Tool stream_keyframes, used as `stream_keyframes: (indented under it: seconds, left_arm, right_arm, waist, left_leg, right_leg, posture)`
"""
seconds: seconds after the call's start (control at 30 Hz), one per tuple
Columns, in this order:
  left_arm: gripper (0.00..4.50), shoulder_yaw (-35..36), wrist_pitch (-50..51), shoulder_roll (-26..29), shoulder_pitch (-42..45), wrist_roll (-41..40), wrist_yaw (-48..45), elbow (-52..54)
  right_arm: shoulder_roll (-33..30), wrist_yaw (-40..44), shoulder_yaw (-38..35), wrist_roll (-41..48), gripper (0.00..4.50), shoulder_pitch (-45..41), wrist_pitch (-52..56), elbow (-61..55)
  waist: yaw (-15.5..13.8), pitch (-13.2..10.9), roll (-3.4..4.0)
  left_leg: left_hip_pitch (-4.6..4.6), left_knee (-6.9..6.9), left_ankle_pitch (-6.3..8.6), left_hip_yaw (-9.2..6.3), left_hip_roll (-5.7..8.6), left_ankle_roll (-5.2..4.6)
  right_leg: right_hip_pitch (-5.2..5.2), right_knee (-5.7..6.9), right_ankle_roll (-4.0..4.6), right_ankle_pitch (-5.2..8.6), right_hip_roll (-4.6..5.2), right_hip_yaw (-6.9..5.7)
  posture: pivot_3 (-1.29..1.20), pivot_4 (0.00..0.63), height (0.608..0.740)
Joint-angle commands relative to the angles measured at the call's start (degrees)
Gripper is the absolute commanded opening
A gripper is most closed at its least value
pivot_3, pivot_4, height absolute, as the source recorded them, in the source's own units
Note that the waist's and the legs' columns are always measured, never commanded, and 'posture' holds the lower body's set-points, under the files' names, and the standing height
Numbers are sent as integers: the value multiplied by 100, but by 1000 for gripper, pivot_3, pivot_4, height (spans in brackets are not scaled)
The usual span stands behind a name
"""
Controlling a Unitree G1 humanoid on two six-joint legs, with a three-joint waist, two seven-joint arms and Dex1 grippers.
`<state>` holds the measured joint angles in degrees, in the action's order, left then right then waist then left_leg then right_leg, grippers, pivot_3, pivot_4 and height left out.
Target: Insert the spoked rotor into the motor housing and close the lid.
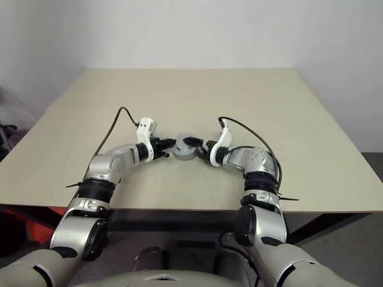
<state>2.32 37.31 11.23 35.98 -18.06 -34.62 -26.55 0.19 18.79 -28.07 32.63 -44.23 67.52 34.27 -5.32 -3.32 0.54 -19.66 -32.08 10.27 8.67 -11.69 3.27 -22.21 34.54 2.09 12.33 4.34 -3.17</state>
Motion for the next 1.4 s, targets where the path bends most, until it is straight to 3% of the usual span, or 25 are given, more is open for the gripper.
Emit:
stream_keyframes:
  seconds: [0.03, 0.17, 0.23, 0.4, 0.8, 1.13, 1.4]
  left_arm:
    - [0, -187, 96, -111, -77, 64, -27, -83]
    - [0, -172, 73, -105, -72, 103, -26, -100]
    - [0, -159, 79, -106, -82, 111, -20, -78]
    - [0, -138, 76, -116, -102, 139, -21, -57]
    - [0, -121, -29, -121, -46, 177, -30, -176]
    - [0, -89, -142, -119, -6, 192, -30, -282]
    - [0, 1059, -574, -4, 167, -405, 328, -255]
  right_arm:
    - [263, 73, 121, 128, 4455, -340, -338, 393]
    - [279, 37, 349, -157, 4288, -416, -881, 817]
    - [259, 54, 378, -154, 3846, -430, -937, 902]
    - [231, 227, 473, -87, 2203, -473, -958, 883]
    - [66, 309, 499, -148, 2043, -564, -1084, 1036]
    - [127, 442, 744, -82, 2025, -418, -807, 777]
    - [-22, -36, -251, 451, 2013, -752, -935, 1388]
  waist:
    - [11, 0, 0]
    - [28, 0, 0]
    - [38, -1, -1]
    - [43, 2, 6]
    - [-20, 17, 26]
    - [-21, 17, 26]
    - [13, 15, 24]
  left_leg:
    - [0, 0, 0, -1, -1, 0]
    - [12, 1, 0, -2, -6, 0]
    - [28, 1, 0, -4, -5, 0]
    - [31, 15, 1, -9, -5, 0]
    - [18, 89, 1, 17, 1, 0]
    - [5, 89, 0, 17, 2, 3]
    - [-18, 88, -2, 17, 0, 6]
  right_leg:
    - [0, 0, 0, 0, 0, 0]
    - [-11, -1, 0, 0, -1, -5]
    - [-10, -5, -1, 1, -1, -8]
    - [-15, -55, -3, 0, 0, -17]
    - [-13, -71, 55, -36, -3, -14]
    - [-13, -76, 25, -19, -2, -15]
    - [-51, -72, 62, -42, -5, -15]
  posture:
    - [0, 0, 740]
    - [0, 0, 740]
    - [0, 0, 740]
    - [0, 0, 740]
    - [0, 0, 740]
    - [0, 0, 740]
    - [0, 0, 740]
